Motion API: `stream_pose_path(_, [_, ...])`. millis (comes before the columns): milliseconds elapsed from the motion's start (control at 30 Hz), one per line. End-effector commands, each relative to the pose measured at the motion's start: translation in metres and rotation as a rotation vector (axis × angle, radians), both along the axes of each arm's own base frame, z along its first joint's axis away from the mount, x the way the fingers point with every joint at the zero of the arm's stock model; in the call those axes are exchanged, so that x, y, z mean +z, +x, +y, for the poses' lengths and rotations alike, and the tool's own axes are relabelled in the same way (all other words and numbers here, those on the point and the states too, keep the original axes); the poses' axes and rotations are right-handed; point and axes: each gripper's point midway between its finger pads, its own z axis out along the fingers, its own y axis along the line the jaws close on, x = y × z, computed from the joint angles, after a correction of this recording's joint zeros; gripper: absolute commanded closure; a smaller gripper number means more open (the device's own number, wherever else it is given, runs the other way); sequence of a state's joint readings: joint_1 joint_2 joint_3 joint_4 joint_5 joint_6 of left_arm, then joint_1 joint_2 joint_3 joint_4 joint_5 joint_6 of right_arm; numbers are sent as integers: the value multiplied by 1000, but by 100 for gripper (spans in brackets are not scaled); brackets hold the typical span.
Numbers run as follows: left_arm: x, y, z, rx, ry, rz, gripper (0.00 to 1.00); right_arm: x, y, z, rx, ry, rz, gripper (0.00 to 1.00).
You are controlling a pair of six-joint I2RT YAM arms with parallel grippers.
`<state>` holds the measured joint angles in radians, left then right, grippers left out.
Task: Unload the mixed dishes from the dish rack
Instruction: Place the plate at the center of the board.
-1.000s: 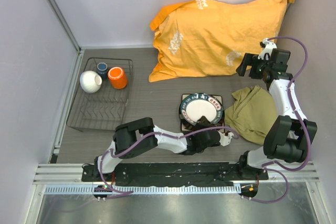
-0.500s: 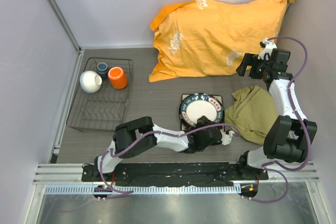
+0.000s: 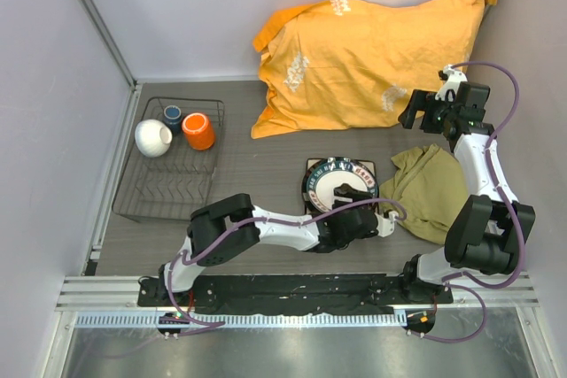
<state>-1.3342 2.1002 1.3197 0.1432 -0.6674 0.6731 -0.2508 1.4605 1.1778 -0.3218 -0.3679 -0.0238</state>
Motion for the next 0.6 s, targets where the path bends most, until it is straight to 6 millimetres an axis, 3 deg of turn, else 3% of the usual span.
stream_pose_path(0, [26,-13,-8,-12,-80,69,26,15,7,-2,6,-8,-49,0])
stream_pose_path(233, [37,-25,-8,-16,-95,168,17,15,7,-2,5,-9,-48,0])
stream_pose_path(567, [48,-31,-4,-9,-101,270,14,16,7,-2,6,-11,-51,0])
